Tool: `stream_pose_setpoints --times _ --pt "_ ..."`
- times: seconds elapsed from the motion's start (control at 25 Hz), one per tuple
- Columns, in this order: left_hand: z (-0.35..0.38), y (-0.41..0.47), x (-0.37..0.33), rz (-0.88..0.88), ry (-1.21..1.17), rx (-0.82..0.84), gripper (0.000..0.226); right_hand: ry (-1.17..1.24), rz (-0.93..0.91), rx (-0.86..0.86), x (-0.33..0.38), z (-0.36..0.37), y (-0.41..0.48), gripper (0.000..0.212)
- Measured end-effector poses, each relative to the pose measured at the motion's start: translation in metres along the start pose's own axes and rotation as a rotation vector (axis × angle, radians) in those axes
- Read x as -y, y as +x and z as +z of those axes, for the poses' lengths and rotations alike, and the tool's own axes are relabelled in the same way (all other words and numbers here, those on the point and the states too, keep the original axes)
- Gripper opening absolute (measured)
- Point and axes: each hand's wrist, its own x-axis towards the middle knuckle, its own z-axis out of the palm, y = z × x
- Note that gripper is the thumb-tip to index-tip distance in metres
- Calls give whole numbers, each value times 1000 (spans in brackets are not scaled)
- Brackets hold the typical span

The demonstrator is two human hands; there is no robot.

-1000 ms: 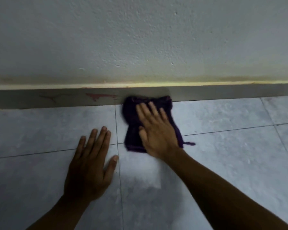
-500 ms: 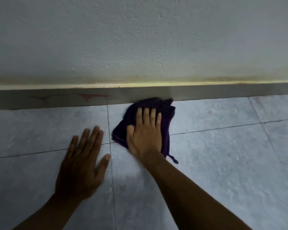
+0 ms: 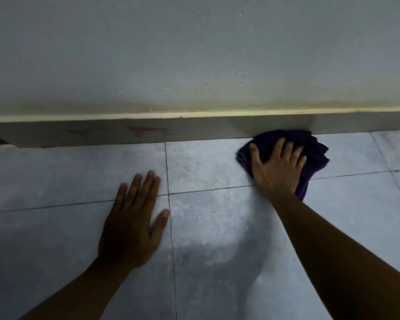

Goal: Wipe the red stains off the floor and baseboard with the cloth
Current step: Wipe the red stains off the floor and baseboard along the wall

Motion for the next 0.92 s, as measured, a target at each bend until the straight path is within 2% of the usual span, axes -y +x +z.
stream_pose_setpoints --times 0.2,0.28,0.36,0.44,0.48,0.52,0.6,0.64,0.68,0.8,0.92 --pt "-18 -13 11 -20 -165 -9 68 247 -118 -121 44 13 -40 48" --pt "-25 -38 41 -179 -159 -85 66 473 -25 -147 53 13 -46 43" --pt "-31 -64 68 -306 -109 -126 67 691 78 -167 66 13 -55 48" --pt "-29 -76 79 -295 -77 -107 65 823 -28 -192 96 16 -77 48" --pt "-29 -73 81 -274 -71 -102 63 844 -188 -170 117 18 -88 47" --pt "-29 -68 82 -265 -75 -96 62 784 -437 -140 140 22 -99 50" --pt "-28 -67 82 -282 -91 -82 61 409 -1055 -105 193 34 -108 59" --pt "-28 -68 83 -282 -90 -78 61 208 -1248 -132 215 36 -104 60" --pt "-29 -68 83 -281 -90 -77 60 77 -1339 -157 232 32 -97 59" --pt "-28 -69 81 -274 -90 -95 59 -26 -1278 -224 211 25 -74 57" --pt "-26 -65 77 -260 -74 -138 59 -56 -1012 -294 126 12 -44 56"
